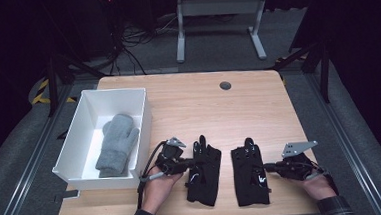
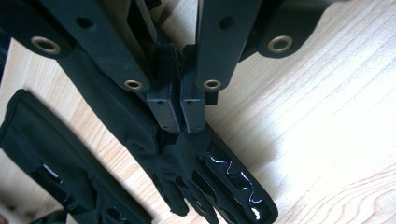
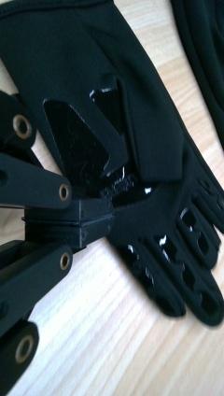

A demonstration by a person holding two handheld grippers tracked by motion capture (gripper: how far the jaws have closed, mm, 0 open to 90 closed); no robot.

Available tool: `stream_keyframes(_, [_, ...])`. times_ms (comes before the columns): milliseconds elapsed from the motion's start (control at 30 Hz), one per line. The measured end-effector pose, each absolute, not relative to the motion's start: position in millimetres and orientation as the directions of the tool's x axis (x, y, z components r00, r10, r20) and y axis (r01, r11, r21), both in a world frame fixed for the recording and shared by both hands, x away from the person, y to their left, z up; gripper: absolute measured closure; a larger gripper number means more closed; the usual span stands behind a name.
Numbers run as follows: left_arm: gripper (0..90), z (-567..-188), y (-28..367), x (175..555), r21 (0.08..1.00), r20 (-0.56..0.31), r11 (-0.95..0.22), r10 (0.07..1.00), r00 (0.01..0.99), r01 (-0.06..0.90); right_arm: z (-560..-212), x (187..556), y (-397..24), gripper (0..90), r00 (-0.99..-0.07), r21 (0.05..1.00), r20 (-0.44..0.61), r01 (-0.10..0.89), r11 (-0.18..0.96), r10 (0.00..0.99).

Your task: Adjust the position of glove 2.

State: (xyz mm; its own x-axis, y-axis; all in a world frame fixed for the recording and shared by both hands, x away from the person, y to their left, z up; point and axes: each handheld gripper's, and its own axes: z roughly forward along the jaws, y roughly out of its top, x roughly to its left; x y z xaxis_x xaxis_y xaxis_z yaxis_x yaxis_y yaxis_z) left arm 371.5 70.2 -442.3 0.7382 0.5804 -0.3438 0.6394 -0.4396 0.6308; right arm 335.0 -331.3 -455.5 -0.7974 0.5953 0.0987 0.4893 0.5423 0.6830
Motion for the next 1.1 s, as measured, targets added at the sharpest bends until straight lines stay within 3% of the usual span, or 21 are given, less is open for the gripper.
stream_keyframes(767, [87.6,-439.0,64.8,374.8,0.646,-0.384,-0.408,0.557,0.737,0.645,-457.4,334.0,-296.9,90.0,-0.857,0.680,0.098,0.429,0.594,0.507])
stream_keyframes(1100, [87.7,-428.0,67.9,374.1,0.677,-0.460,-0.354,0.481,0.746,0.645,-457.3,334.8,-281.9,90.0,-0.872,0.679,0.098,0.411,0.608,0.480])
